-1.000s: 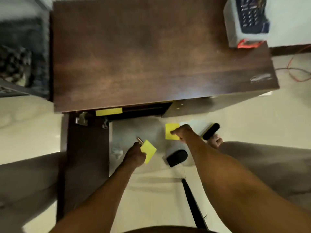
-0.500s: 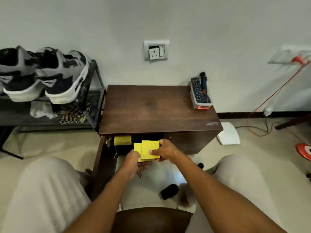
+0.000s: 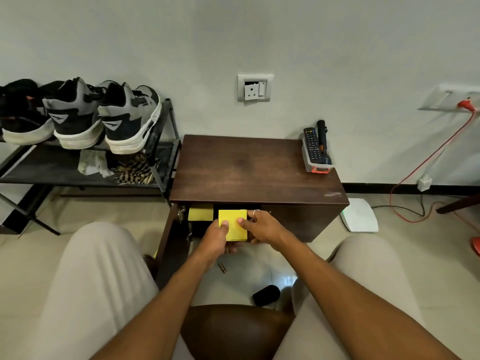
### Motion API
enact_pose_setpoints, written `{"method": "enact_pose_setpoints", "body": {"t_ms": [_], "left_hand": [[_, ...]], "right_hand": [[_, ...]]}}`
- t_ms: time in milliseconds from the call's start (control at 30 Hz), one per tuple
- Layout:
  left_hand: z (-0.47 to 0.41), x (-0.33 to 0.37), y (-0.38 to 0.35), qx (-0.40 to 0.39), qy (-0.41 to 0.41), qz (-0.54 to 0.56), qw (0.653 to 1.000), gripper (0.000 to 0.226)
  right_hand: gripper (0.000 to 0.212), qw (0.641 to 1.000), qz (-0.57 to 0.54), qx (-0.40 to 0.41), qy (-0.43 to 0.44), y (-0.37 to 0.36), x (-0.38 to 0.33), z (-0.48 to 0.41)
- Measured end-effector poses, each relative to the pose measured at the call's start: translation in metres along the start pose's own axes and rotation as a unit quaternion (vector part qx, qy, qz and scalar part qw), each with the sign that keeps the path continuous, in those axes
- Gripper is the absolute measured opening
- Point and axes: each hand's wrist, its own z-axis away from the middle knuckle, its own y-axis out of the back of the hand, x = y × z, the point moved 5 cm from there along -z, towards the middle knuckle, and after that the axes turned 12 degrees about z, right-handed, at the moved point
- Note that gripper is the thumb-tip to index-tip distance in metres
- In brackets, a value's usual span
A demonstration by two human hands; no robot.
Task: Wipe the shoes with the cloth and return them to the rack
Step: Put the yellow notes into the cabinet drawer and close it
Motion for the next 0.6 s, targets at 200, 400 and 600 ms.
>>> {"method": "enact_pose_setpoints", "body": {"t_ms": [200,400,600], "left_hand": [[-0.002,0.0,-0.001,-0.014,-0.016,0.014,1.0,0.029],[-0.008,-0.006,0.002,0.015,0.018,0.074,0.997,0.022],[-0.014,-0.03,0.018,0.042,0.076,0.069,0.994,0.007]], "right_hand": [[0.027,0.989,-0.145,-0.026,-0.023,-0.001,0.006,0.0],[0.023,0.986,-0.16,-0.001,-0.039,-0.003,0.012,-0.007],[0.03,0.991,-0.098,0.036,-0.081,-0.008,0.04,-0.027]]}}
